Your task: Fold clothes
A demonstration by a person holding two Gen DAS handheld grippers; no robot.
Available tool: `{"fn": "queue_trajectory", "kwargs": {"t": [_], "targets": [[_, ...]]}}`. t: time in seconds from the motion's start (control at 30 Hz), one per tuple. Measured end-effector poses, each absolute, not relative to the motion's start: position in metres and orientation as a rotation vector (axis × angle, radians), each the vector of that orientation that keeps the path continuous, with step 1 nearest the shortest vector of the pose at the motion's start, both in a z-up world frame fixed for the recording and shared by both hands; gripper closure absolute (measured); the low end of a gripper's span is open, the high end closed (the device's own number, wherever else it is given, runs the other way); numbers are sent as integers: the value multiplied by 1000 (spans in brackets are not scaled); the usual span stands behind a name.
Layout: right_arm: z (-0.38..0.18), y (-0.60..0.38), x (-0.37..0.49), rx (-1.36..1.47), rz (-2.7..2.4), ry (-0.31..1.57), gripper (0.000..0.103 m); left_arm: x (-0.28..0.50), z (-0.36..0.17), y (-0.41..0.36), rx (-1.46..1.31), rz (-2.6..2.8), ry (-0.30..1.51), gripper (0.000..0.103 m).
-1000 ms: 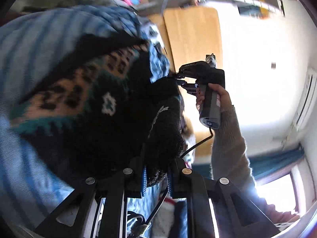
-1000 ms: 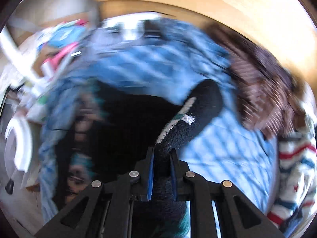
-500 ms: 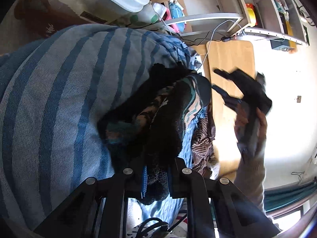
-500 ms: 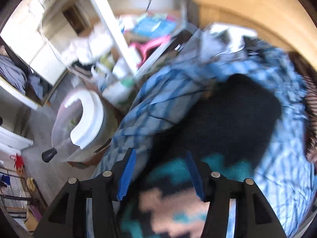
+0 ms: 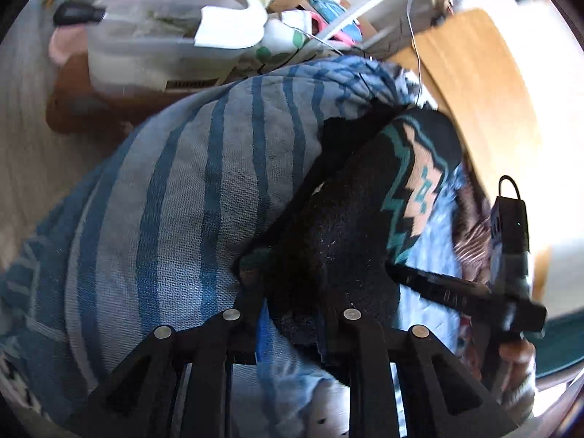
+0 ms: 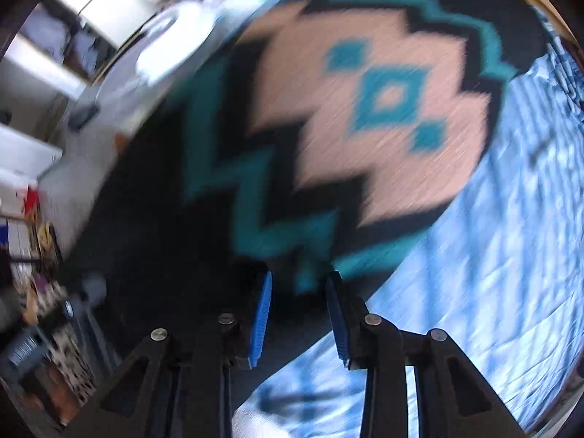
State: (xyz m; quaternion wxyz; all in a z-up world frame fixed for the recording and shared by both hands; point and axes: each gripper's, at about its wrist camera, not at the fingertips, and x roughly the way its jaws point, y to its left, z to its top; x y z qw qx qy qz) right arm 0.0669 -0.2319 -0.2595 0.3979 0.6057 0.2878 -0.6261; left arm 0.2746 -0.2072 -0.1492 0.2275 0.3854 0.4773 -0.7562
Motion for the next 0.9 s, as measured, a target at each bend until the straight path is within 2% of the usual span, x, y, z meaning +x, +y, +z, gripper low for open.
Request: {"fn": "queue_trajectory", "kwargs": {"t": [0.1,0.2,0.33,0.4,0.43,0.5,0.53,0.57,0.73,0.9], "targets": [[-256,-225,98,1462,-1523,822,68,274,-133,-211,1087,-2058,1303,74],[-251,-219,103,1502,-1423,737,68,278,-102,-212,1036,-2134,1231,70],[-252,-217,104,1575,-1253,562,67,265,-52,-201,885,-2372,1092,45],[-250,-217,105,1565,-1239,538,67,251,-48,-193,904,-2422,1018,45],[-245,-216,94,1569,-1268,509,67,243,-47,-188,922,-2437,977,46],[-234,-213,73,1577,-1326,448,67,227,-47,-179,957,-2467,893,71],[-228,-211,61,1579,-1364,418,67,219,-48,-176,983,-2483,873,87],[-218,-209,38,1572,-1448,384,67,211,-52,-172,1018,-2503,873,93],[-184,-217,-61,1523,-1800,346,58,155,-84,-168,1207,-2450,810,93],[-171,-248,-150,1488,-2040,369,57,119,-124,-180,1384,-2309,813,93]]}}
